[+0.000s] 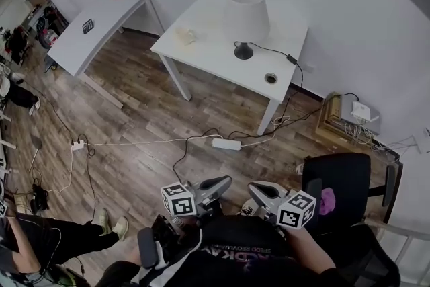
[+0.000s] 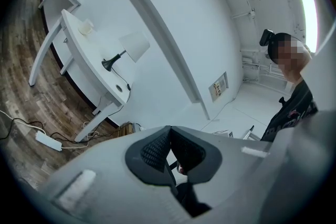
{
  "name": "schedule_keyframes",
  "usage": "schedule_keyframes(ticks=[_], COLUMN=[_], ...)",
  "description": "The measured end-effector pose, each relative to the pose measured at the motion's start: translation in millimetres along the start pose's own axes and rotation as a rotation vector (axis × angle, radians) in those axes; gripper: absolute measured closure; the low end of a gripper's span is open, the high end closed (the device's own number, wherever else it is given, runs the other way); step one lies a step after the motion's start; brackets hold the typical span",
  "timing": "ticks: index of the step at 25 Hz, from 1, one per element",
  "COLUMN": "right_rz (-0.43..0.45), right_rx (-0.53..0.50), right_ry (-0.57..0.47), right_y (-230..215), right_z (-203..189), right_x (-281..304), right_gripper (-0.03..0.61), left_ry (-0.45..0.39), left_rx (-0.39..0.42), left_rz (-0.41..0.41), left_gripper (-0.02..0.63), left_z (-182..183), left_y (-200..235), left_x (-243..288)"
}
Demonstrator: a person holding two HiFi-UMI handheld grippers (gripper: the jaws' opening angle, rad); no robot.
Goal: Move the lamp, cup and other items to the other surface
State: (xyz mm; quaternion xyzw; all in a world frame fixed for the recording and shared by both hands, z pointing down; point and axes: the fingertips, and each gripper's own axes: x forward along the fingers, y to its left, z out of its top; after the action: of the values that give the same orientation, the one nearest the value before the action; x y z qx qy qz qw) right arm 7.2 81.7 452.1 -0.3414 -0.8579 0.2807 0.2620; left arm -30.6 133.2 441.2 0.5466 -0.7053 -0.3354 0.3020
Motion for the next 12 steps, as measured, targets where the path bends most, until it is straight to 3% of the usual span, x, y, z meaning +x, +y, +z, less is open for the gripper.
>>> schedule_keyframes(ticks=[12], right_rz=[-0.044], right_rx=[-0.01], right_ry=[-0.045], right_y=[2], right_z=[47], right_x=[87], right_gripper=[0.566], left_ry=[-0.005], left_rx=[0.12], left_rz=[0.027], left_gripper=[0.615], left_z=[69], left_y=[48], left_x=[-59])
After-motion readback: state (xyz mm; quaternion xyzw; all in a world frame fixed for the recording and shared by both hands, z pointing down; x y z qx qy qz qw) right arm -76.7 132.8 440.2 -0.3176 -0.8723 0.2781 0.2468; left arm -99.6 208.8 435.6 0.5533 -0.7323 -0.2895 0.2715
